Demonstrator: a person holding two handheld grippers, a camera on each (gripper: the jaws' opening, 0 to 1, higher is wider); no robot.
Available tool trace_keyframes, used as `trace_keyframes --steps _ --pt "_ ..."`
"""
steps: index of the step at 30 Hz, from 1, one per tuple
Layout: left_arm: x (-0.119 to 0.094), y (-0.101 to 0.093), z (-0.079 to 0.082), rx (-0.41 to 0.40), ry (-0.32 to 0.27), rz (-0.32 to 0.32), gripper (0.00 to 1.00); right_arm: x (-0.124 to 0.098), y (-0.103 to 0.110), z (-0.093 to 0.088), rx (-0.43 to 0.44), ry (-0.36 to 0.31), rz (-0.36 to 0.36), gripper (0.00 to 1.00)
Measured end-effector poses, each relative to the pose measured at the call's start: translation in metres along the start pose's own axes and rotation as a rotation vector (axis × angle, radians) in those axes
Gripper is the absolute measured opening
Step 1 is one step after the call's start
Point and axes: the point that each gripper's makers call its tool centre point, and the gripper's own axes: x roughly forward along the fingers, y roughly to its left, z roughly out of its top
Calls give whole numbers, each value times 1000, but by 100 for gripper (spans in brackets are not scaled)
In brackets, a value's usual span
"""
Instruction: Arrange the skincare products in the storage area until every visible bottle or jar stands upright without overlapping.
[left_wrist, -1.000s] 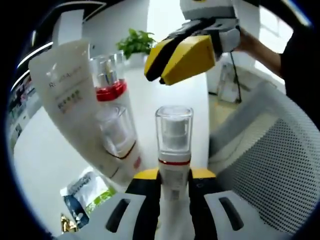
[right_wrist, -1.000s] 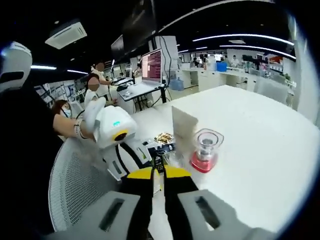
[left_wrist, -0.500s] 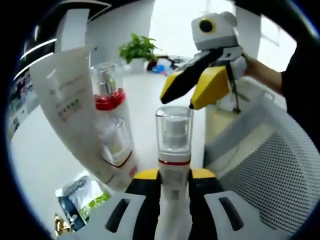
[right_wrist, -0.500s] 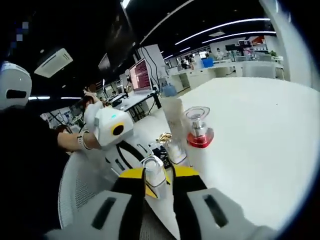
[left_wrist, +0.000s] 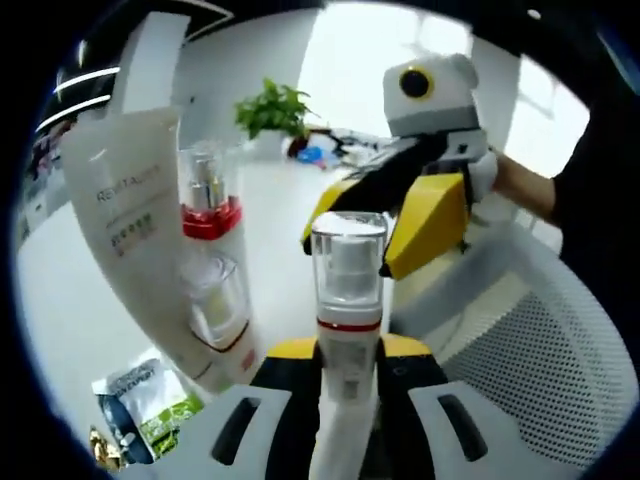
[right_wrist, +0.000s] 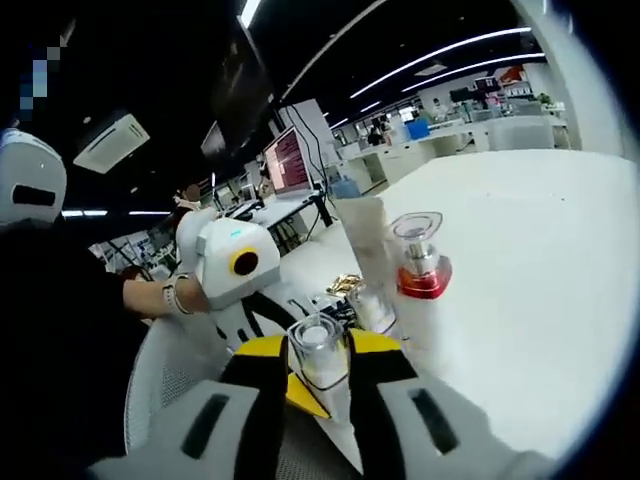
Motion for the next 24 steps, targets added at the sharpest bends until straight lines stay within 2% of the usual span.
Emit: trace_keyframes --steps 7,11,15,16,19,22,24 --pt "1 1 0 -2 -2 0 18 1 3 1 -35 20 -17 20" --pt "2 2 -4 26 12 10 19 2 2 -1 -50 35 -29 19" --pt "2 12 -21 106 114 73 22 1 -3 0 -72 37 -52 19" --pt "2 12 -21 117 117 76 24 0 -4 -1 -78 40 -58 19" --pt "2 10 -19 78 103 60 31 0 -10 -5 -113 57 -90 19" --pt "1 14 -17 88 96 81 26 2 -14 -9 -128 68 -104 19" --pt "0 15 -16 82 95 84 26 2 -18 -13 -169 81 -128 19"
